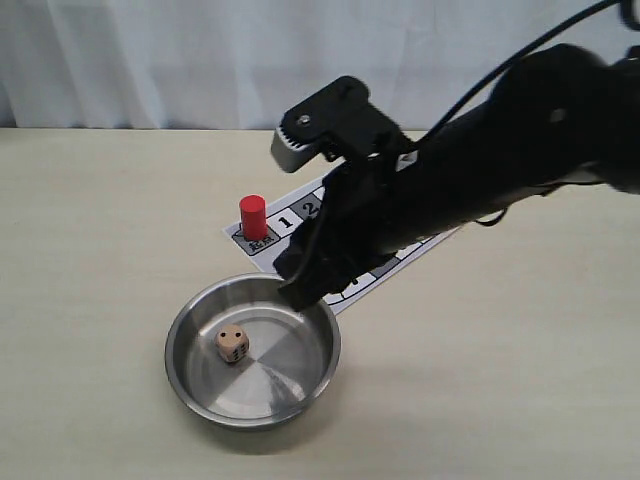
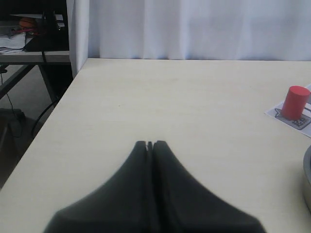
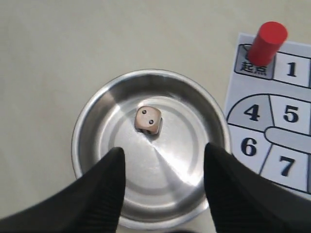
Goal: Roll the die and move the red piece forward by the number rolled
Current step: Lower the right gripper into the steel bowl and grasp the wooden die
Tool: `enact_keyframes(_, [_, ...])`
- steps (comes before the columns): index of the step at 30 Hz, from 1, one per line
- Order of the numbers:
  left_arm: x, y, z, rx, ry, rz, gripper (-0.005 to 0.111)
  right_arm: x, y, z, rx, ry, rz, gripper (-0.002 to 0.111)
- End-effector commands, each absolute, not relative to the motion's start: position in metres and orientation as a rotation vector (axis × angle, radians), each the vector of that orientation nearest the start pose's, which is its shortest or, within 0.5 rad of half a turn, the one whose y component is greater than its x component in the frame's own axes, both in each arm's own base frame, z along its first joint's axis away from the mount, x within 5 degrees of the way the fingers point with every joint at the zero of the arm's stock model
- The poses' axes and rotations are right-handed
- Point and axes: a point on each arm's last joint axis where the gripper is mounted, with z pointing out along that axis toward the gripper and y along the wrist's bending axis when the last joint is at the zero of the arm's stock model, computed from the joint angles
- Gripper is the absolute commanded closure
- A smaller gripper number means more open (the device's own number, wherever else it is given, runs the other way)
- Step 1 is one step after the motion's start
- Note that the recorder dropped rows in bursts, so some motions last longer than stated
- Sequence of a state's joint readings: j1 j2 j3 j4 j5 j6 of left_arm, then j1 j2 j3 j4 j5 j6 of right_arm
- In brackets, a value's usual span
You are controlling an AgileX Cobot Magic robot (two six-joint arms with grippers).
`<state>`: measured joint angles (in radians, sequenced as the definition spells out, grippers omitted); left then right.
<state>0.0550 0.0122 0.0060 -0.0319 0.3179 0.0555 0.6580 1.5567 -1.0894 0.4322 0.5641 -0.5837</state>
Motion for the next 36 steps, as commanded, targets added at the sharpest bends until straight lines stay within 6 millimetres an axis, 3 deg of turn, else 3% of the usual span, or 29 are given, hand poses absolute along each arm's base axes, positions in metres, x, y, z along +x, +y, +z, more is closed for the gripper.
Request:
enact_keyframes(1, [0.055, 0.002, 0.185, -0.012, 1.801, 0.044, 0.107, 0.259, 0.245, 0.247, -1.153, 2.275, 0.5, 0.06])
enact_keyframes(5, [0.055, 0.002, 0.185, -0.012, 1.801, 0.044, 0.107, 0.267, 0.264, 0.23, -1.131, 2.334, 0.521, 0.049])
enact_keyframes(19, [0.055, 0.002, 0.185, -0.012, 1.801, 0.044, 0.107, 0.277, 0.3, 0.177, -1.17, 2.359, 0.496, 0.049])
enact_keyframes(36, [0.055, 0.002, 0.185, -0.012, 1.801, 0.044, 0.107, 0.287, 0.31, 0.12, -1.156, 2.379, 0.425, 0.049])
